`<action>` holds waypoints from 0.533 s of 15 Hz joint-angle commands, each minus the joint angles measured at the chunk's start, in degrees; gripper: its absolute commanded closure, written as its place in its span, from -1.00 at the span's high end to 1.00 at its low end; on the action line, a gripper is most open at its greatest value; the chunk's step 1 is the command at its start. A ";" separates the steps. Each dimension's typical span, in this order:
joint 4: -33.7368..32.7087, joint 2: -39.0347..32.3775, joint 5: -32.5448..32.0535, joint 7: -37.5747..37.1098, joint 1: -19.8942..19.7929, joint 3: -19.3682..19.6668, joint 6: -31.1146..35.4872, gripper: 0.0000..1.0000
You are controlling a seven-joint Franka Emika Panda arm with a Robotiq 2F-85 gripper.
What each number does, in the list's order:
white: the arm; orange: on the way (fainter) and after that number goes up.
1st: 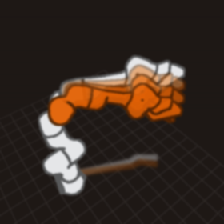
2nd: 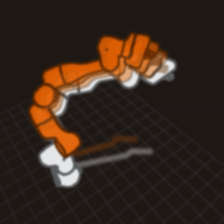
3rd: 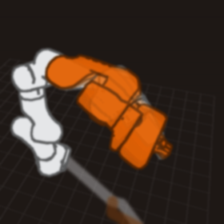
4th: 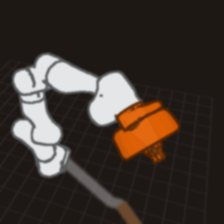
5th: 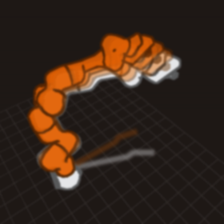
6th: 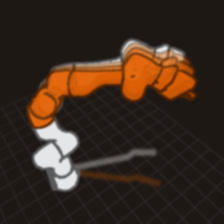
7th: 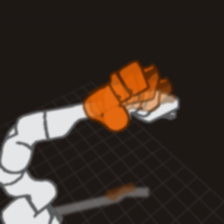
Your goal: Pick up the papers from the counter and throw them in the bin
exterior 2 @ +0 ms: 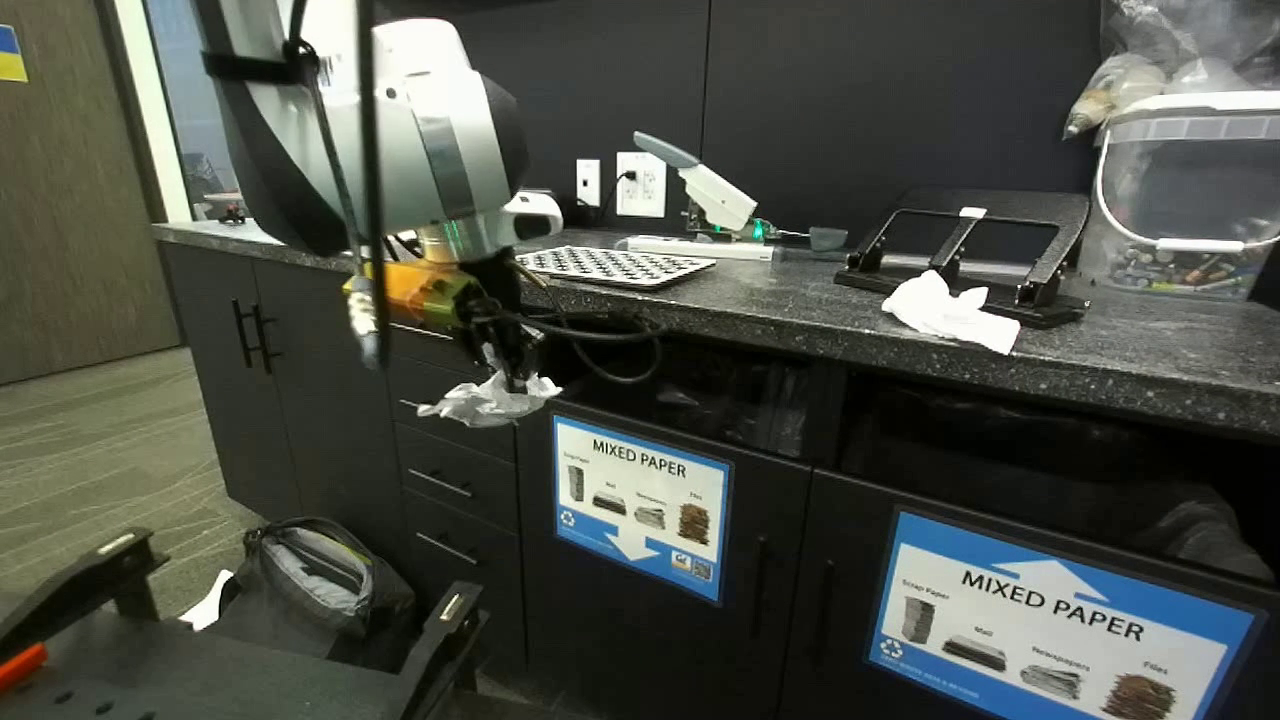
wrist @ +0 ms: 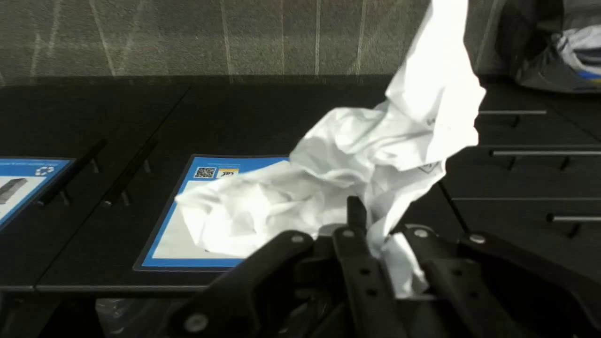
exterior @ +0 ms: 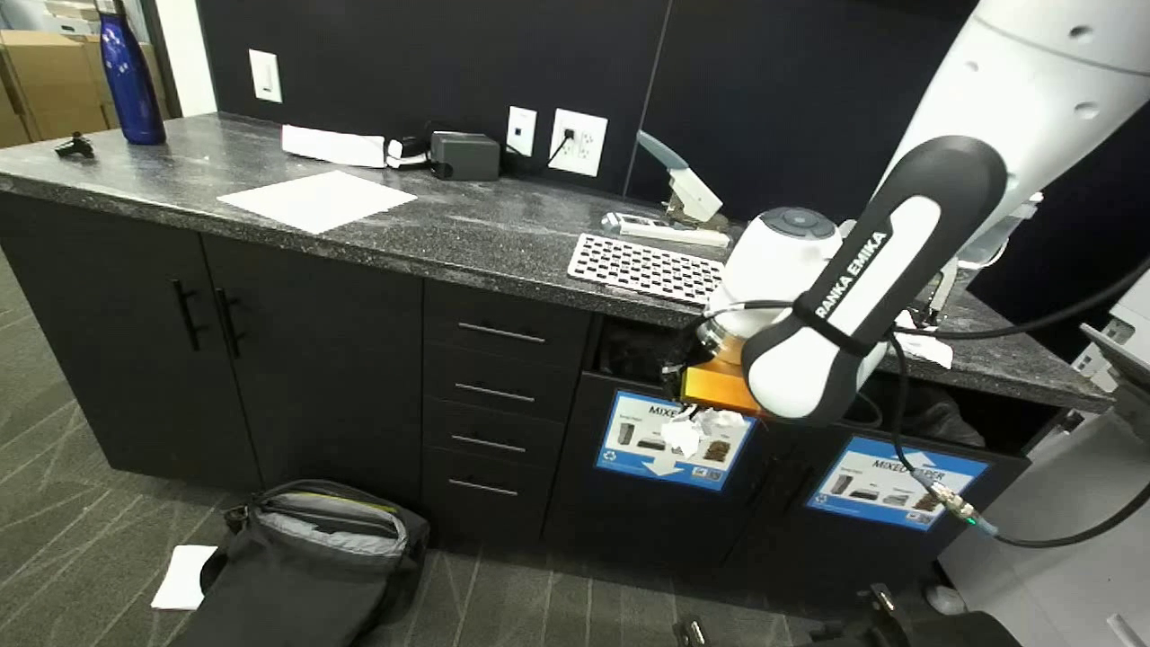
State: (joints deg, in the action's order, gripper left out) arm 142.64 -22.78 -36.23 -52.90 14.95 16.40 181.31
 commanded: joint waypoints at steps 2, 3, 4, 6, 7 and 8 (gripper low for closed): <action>-7.93 -16.52 4.94 -7.02 12.73 15.38 20.45 -0.85; -9.11 -20.06 9.01 -6.30 14.23 16.98 24.87 -0.85; -9.99 -23.54 13.99 -4.94 15.36 17.88 29.25 -0.85; -12.77 -30.65 23.59 -3.10 16.65 17.81 36.74 -0.85; -14.17 -34.22 27.95 -2.74 17.08 17.43 40.34 -0.85; -16.12 -37.90 32.24 -2.05 17.38 16.90 43.44 -0.85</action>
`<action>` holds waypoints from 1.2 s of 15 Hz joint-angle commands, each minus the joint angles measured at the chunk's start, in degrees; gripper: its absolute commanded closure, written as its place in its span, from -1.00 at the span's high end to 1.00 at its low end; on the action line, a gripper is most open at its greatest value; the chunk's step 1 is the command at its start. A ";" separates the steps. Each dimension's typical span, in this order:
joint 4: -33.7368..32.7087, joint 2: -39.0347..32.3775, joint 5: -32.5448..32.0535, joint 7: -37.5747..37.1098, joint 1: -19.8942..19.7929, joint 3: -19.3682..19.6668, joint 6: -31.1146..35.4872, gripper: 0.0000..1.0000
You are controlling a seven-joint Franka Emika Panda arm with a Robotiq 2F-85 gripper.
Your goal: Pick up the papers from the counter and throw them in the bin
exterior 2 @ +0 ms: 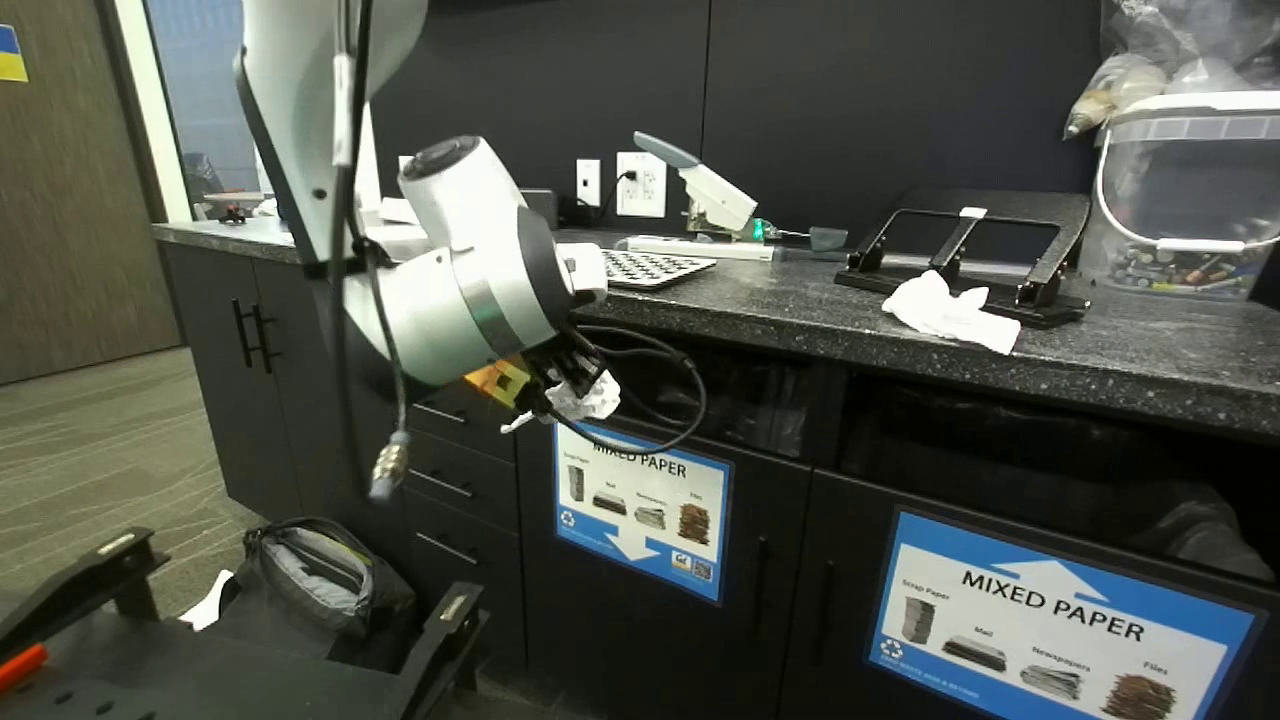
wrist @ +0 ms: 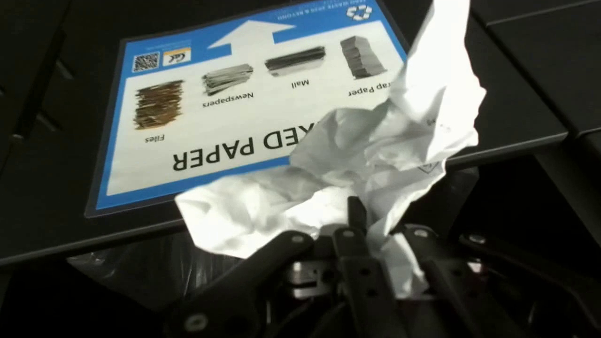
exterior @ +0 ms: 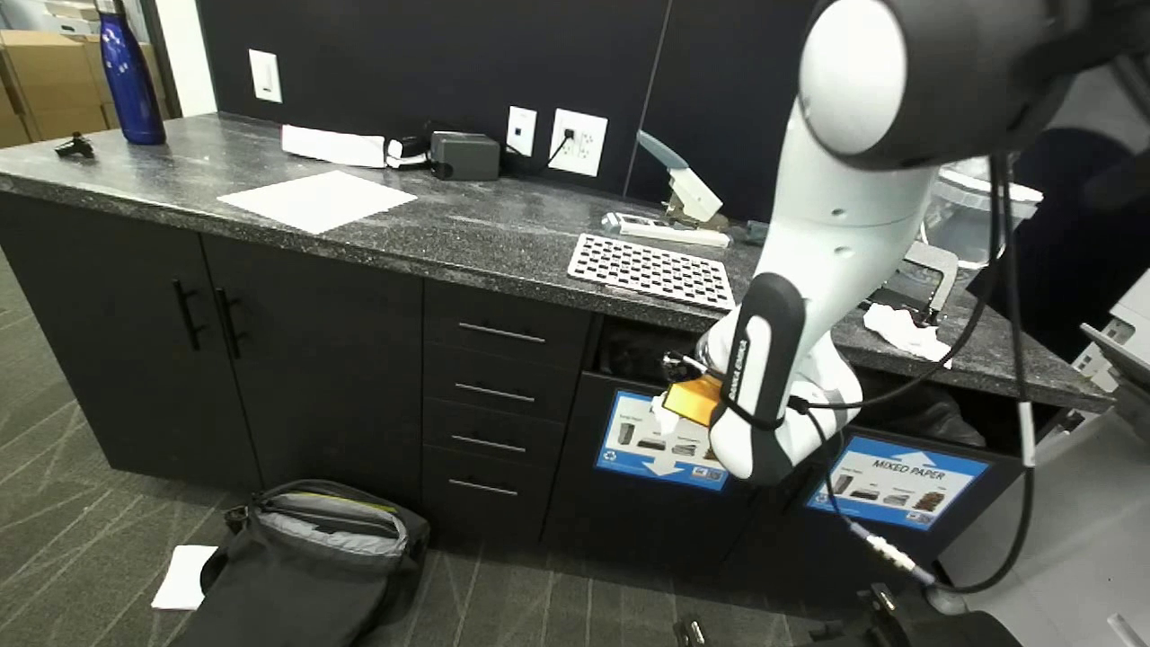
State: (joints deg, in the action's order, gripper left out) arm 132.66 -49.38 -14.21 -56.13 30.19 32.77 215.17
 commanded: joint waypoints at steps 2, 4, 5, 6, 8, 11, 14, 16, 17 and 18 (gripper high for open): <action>-10.99 -18.41 17.13 1.84 2.74 0.23 14.10 -0.85; -15.90 -22.72 22.79 2.66 3.11 0.43 15.61 -0.85; -18.63 -21.47 29.16 13.37 -3.10 -6.45 16.78 -0.85; -21.33 -22.90 31.99 15.66 -3.79 -7.08 17.74 -0.85; -26.98 -24.15 37.44 24.31 -8.05 -11.71 20.33 -0.85; -33.92 -25.23 39.89 36.00 -16.10 -20.37 25.10 -0.85; -41.46 -27.92 38.57 42.12 -21.38 -25.57 29.55 -0.85; -47.81 -31.73 40.85 37.02 -15.84 -18.09 27.30 -0.85; -49.34 -32.44 39.92 40.88 -19.73 -22.40 30.12 -0.85; -51.21 -33.62 40.39 41.12 -19.46 -21.68 29.86 -0.85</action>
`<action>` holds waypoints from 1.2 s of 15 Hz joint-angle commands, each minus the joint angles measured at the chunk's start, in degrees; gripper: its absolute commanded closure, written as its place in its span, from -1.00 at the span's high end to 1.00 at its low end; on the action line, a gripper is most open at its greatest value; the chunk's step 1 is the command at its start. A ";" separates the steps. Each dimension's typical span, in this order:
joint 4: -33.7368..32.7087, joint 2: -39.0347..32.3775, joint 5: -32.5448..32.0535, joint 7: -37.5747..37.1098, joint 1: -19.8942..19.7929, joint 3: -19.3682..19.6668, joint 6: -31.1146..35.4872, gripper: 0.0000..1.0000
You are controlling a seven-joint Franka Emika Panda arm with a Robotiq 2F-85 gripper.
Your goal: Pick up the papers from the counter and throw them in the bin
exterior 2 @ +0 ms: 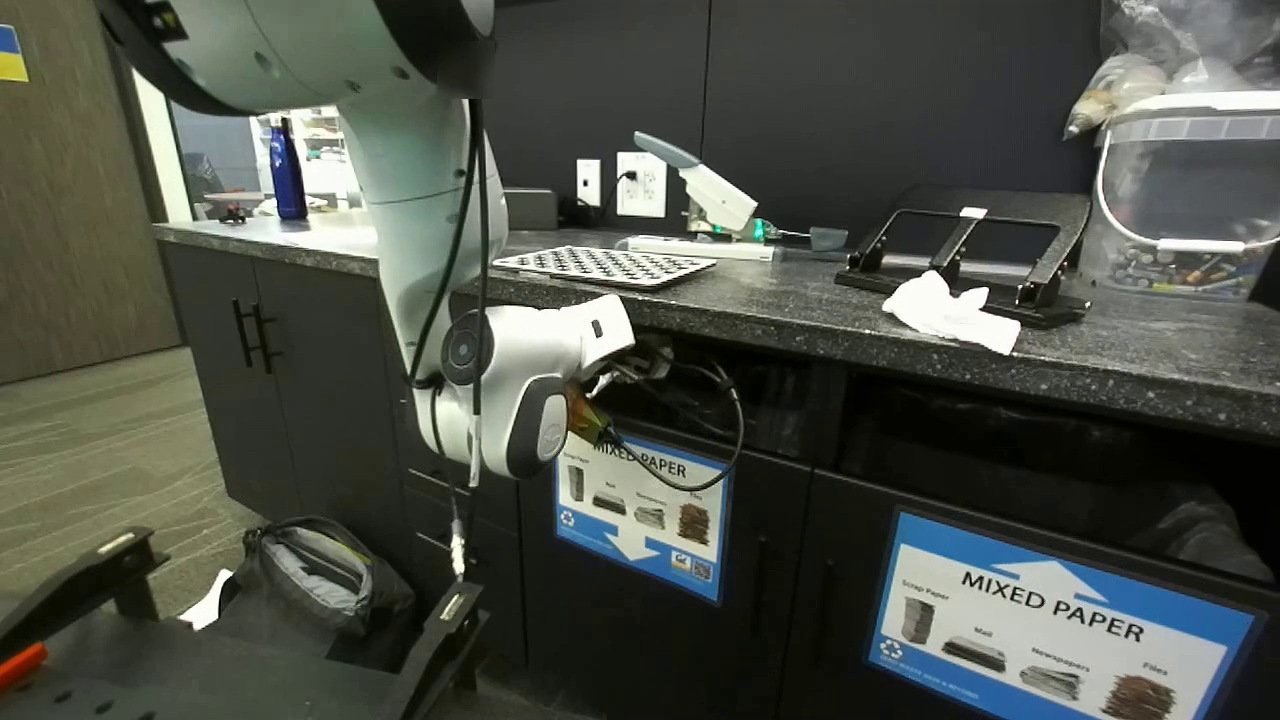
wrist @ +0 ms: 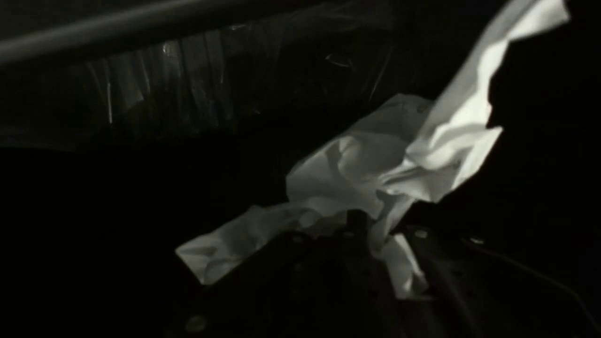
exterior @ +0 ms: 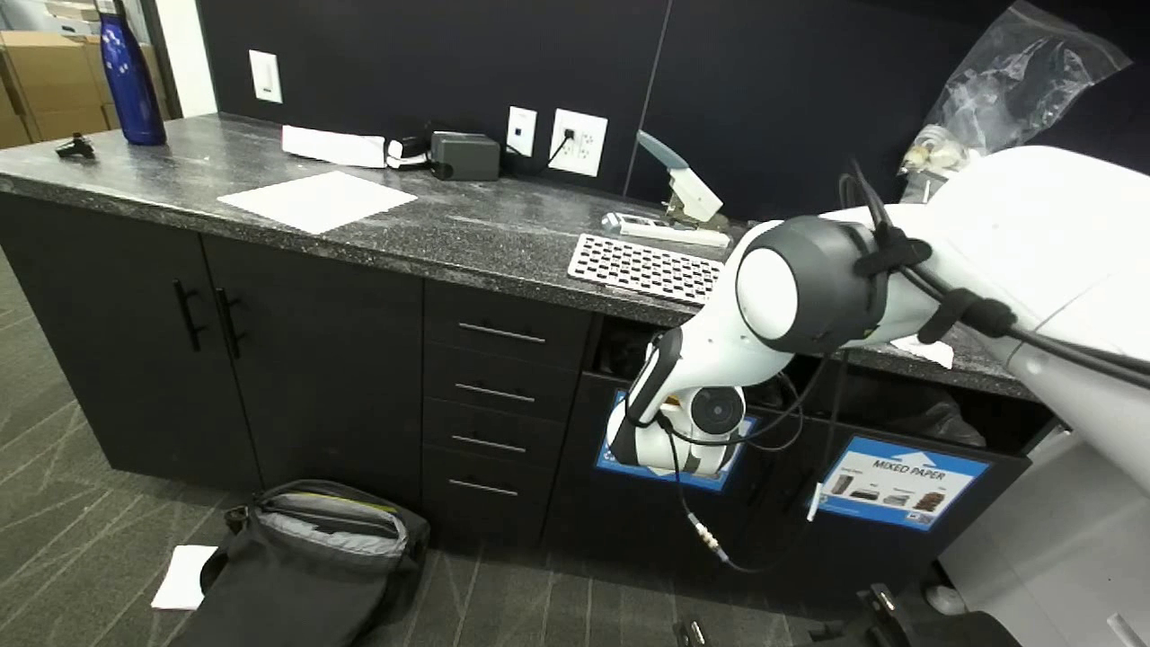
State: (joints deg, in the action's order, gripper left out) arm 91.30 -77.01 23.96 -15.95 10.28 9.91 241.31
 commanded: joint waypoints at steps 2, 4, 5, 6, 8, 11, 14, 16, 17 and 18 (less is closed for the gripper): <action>-13.67 -7.34 1.48 6.70 -3.26 -3.14 4.06 -0.33; -16.86 -10.10 4.90 3.52 1.15 2.60 0.38 -0.17; -15.28 -7.37 1.29 9.51 -4.65 -5.45 2.00 -0.03; -15.47 -7.27 1.24 9.82 -4.88 -5.84 2.08 0.15; -14.73 -7.01 0.91 11.81 -5.90 -7.86 1.94 0.43; -10.10 -4.78 0.81 14.12 -6.65 -10.00 2.60 0.87; -5.32 -1.74 3.42 10.49 -2.03 -4.39 1.41 1.00; -0.65 1.17 4.48 9.88 0.38 -1.98 1.55 1.00; 3.21 3.55 4.85 10.00 1.52 -1.17 1.60 1.00; 6.15 6.51 3.42 13.48 -1.07 -5.61 1.36 0.99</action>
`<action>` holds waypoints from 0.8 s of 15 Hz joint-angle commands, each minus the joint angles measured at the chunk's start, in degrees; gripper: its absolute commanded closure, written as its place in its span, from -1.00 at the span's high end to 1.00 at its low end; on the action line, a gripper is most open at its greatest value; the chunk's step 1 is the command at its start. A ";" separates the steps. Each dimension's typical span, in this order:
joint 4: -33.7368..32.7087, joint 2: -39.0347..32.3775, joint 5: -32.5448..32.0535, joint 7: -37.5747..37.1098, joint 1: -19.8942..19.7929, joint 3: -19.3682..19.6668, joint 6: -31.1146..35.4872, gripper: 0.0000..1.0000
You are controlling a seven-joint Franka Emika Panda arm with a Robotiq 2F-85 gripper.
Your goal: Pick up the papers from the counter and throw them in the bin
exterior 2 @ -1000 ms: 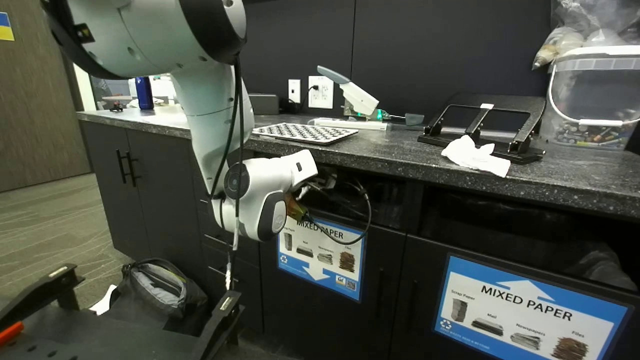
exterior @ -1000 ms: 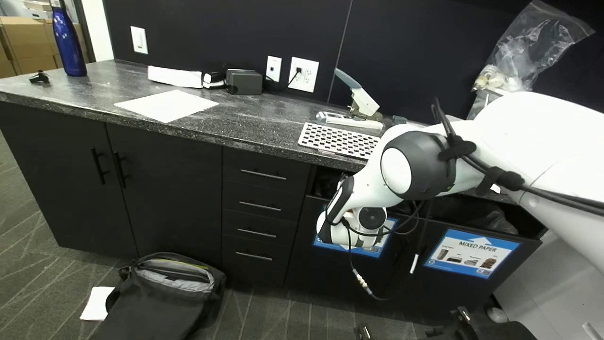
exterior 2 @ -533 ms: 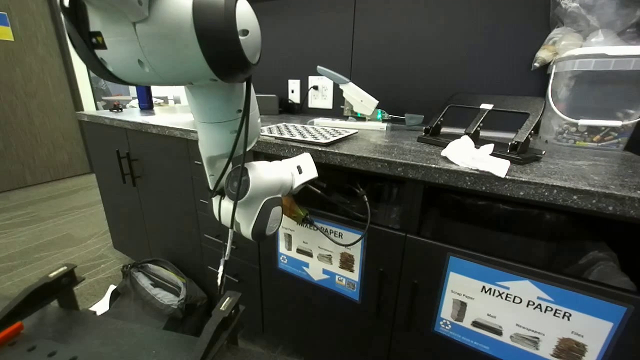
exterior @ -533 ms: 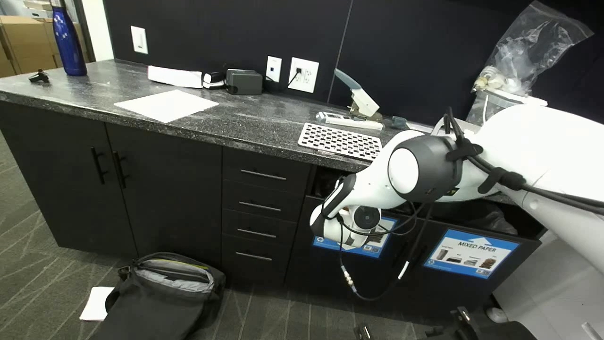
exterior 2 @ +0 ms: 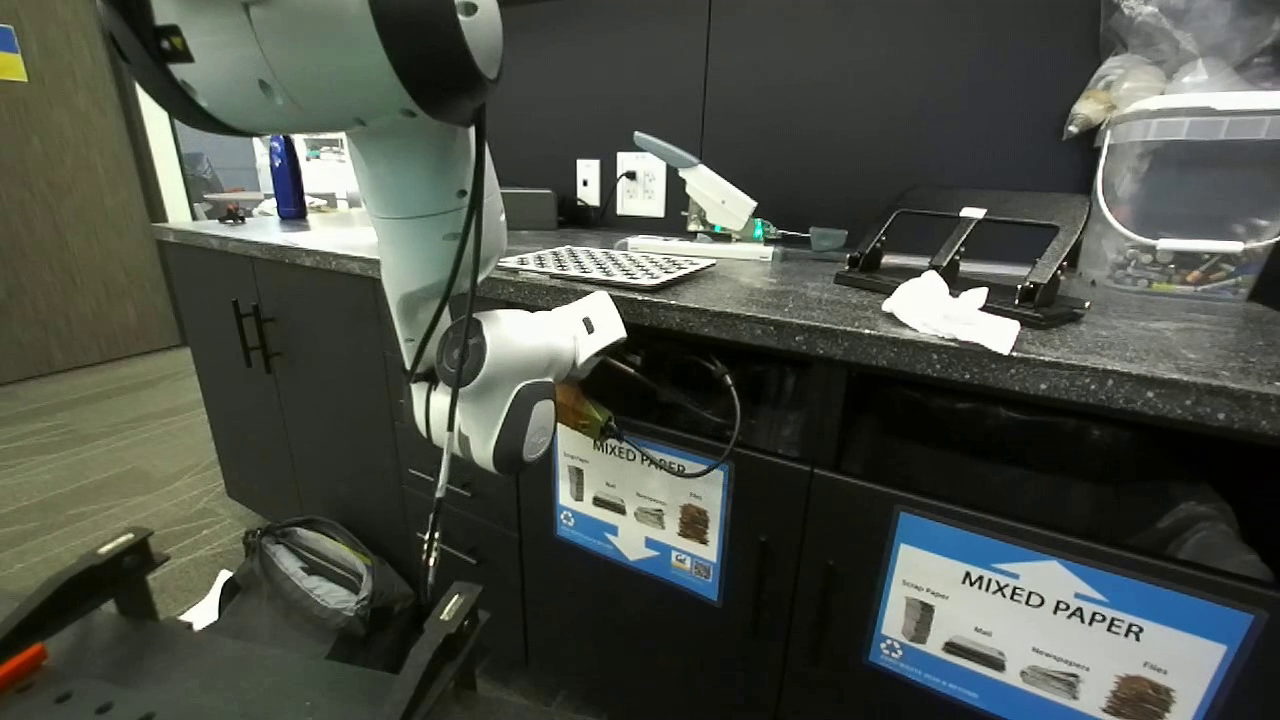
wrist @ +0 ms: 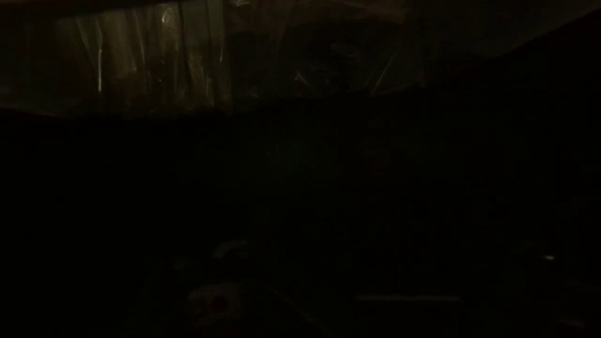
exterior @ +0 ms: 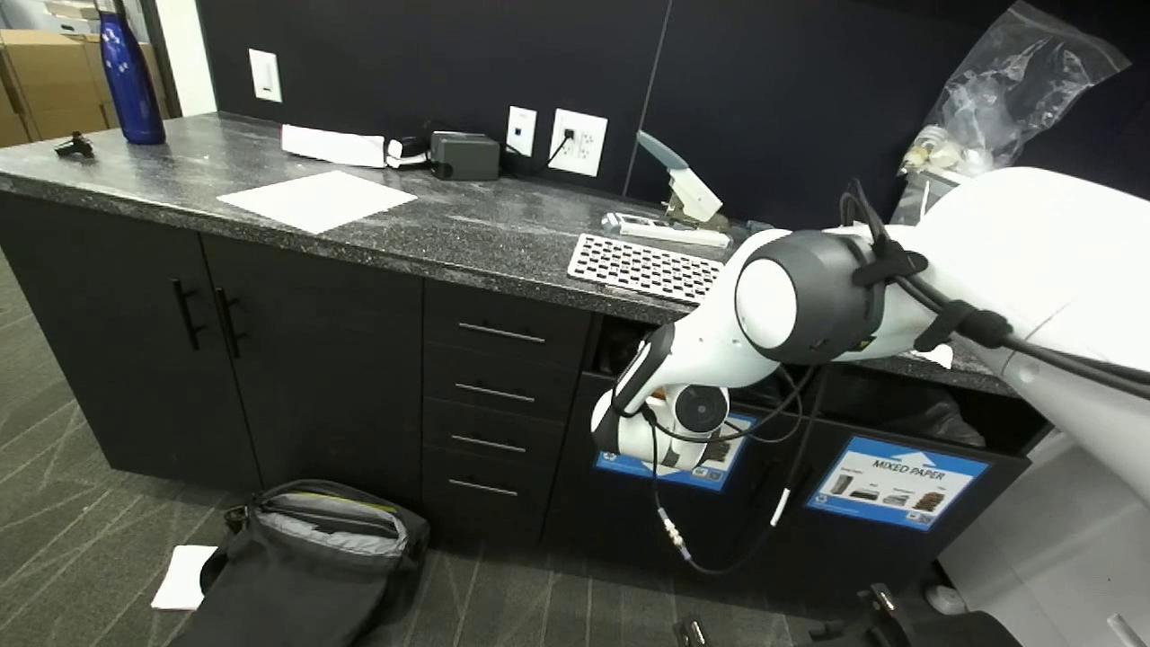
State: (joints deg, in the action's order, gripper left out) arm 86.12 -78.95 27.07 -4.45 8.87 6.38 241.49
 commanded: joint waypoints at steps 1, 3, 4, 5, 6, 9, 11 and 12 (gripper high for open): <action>13.39 9.46 0.29 4.93 -0.84 -4.77 0.18 1.00; 19.03 13.92 0.32 6.05 -1.35 -6.95 -5.17 1.00; 21.80 15.54 1.11 6.65 -1.14 -7.75 -6.60 1.00; 24.61 17.54 1.03 6.38 -1.08 -8.55 -8.57 1.00; 27.40 20.27 0.61 6.38 -1.13 -8.89 -11.39 1.00; 35.97 28.66 2.65 7.50 0.31 -8.11 -20.33 1.00; 41.70 34.29 4.43 7.40 1.31 -6.59 -26.79 1.00; 43.59 37.31 5.18 7.67 2.05 -5.30 -31.41 1.00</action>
State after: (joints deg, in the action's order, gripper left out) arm 119.39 -52.97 29.44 1.83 9.01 -1.41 219.70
